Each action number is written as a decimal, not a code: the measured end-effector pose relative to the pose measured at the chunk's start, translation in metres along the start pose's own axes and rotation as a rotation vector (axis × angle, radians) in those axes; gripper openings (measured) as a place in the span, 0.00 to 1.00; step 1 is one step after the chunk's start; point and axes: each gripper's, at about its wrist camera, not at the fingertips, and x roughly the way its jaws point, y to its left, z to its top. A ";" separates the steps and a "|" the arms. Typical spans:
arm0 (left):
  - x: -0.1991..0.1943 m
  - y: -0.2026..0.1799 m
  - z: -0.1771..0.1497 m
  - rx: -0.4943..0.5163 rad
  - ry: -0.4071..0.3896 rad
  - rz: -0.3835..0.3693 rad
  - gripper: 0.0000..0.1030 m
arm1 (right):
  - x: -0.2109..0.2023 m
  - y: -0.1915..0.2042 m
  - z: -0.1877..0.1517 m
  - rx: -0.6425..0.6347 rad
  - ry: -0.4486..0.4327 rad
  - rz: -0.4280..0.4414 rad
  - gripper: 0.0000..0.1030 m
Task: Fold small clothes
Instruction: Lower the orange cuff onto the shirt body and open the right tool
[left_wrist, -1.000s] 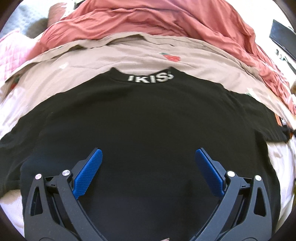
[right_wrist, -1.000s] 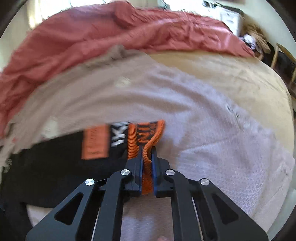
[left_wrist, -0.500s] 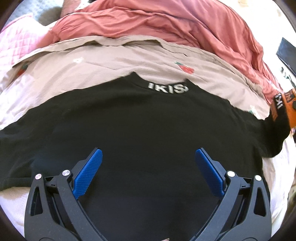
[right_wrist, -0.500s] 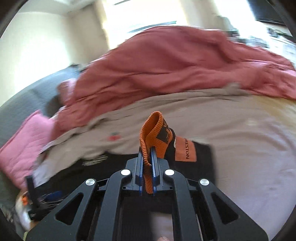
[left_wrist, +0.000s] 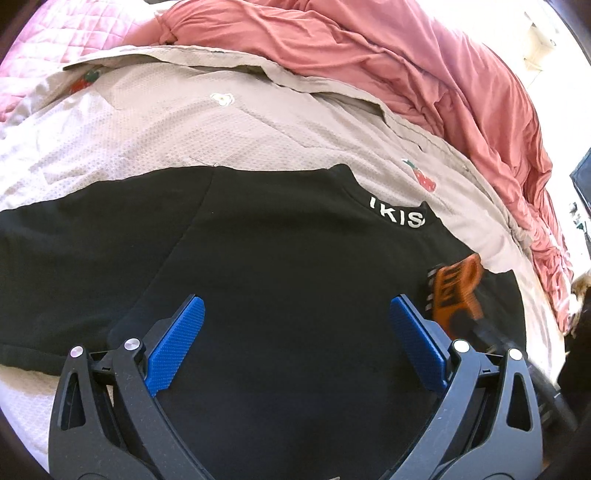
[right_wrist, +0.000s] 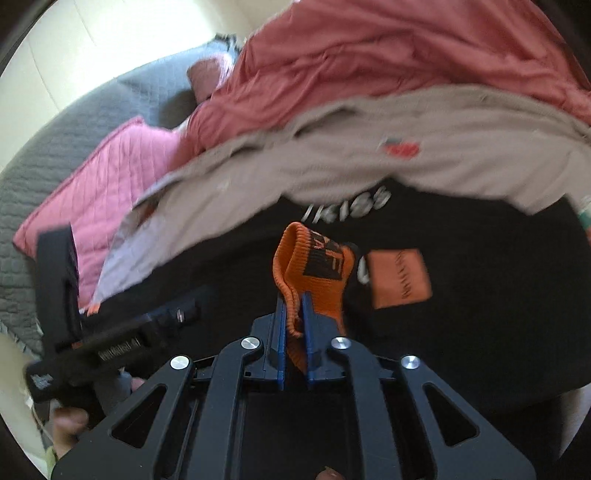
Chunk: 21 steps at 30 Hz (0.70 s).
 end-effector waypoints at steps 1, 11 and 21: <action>0.000 0.000 0.000 0.000 0.000 -0.002 0.92 | -0.001 0.001 -0.002 -0.005 -0.005 0.023 0.18; 0.011 -0.027 -0.010 0.045 0.027 -0.110 0.81 | -0.065 -0.033 0.008 -0.012 -0.150 -0.188 0.38; 0.037 -0.070 -0.026 0.184 0.033 -0.084 0.19 | -0.084 -0.084 -0.017 0.138 -0.154 -0.237 0.48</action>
